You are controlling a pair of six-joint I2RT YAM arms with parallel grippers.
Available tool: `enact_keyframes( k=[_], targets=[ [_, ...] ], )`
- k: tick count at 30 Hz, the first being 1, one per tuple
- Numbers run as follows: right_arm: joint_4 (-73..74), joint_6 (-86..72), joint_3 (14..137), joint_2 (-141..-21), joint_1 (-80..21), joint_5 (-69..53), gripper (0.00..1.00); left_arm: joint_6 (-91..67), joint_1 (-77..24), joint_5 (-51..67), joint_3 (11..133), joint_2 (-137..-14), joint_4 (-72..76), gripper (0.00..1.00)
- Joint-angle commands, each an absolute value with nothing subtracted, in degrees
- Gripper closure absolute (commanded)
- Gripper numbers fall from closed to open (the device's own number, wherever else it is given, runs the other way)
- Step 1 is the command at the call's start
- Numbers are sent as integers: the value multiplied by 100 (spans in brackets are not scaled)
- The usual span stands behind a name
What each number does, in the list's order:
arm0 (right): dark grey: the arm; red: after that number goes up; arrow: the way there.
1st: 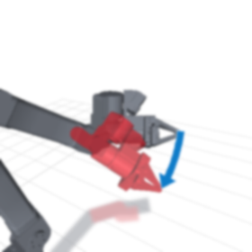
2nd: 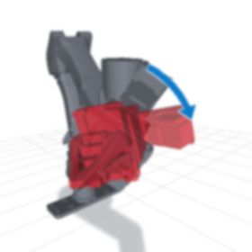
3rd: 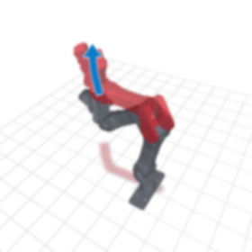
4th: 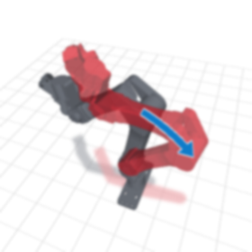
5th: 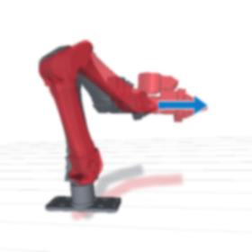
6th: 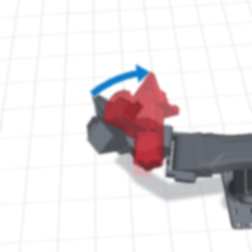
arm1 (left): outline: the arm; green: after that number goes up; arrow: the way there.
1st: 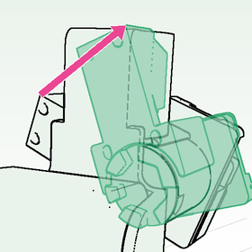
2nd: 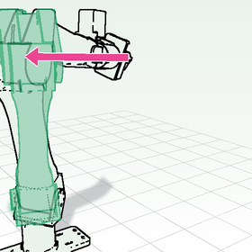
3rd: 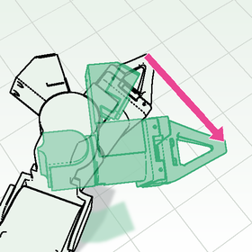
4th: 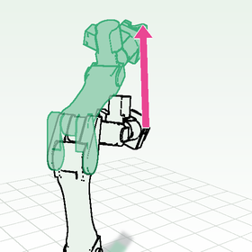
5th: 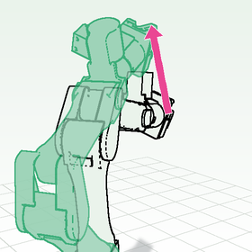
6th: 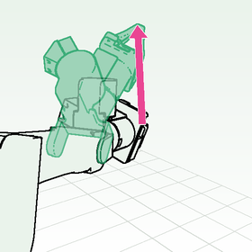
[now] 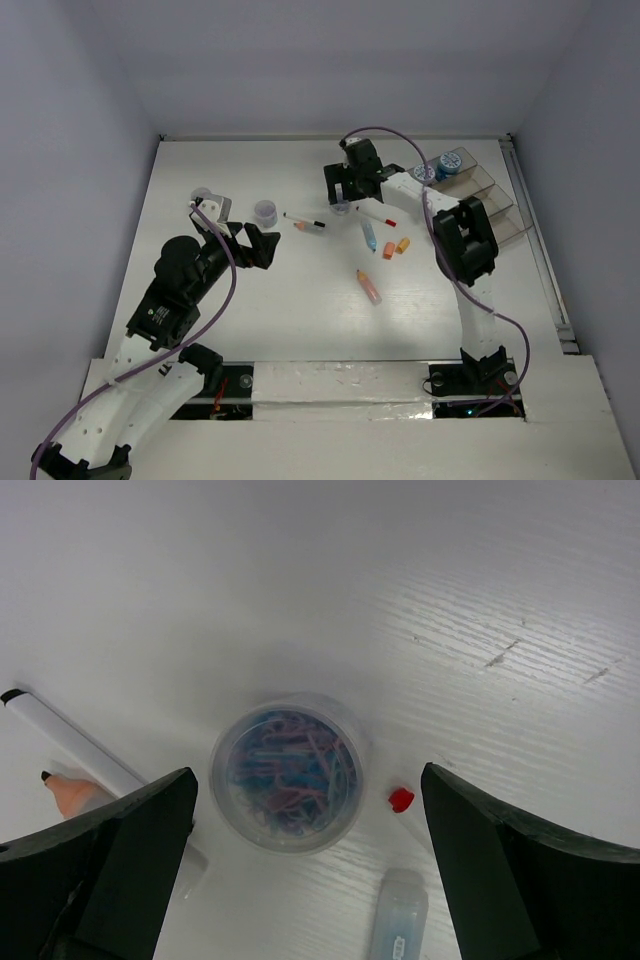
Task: Sort the stationery into containers
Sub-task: Pick up the stationery from the center of the board.
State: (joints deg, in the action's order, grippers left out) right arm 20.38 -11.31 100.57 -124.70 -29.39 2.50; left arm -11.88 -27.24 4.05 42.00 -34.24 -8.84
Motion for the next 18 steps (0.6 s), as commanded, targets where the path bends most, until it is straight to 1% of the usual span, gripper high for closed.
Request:
enact_keyframes(
  k=[1, 4, 6, 10, 11, 13, 14, 17, 18],
  targets=[
    [2100, -1072, 10424, -12647, -2997, 193, 3, -1143, -2689, 466, 4184, -3366, -624, 1],
    [2153, -1081, 10555, -12726, -2997, 202, 5, -1142, -2689, 475, 4184, -3358, -615, 1],
    [2145, -1090, 10608, -12770, -2997, 220, 15, -1143, -2689, 475, 4184, -3357, -615, 1],
    [2153, -1169, 10775, -12797, -3050, 255, 40, -1143, -2689, 475, 4184, -3340, -615, 1],
    [2110, -1247, 10810, -12745, -3050, 264, 49, -1134, -2689, 475, 4184, -3331, -615, 1],
    [2057, -1309, 10828, -12657, -3050, 316, 53, -1143, -2689, 483, 4184, -3322, -615, 1],
    [1944, -1362, 10811, -12587, -3050, 395, 57, -1143, -2689, 483, 4184, -3305, -615, 1],
    [1662, -1441, 10618, -12130, -3050, 877, 61, -1143, -2689, 483, 4184, -3278, -615, 1],
    [1626, -1433, 10513, -11859, -3050, 1236, 61, -1134, -2689, 492, 4184, -3270, -607, 1]
  ],
)
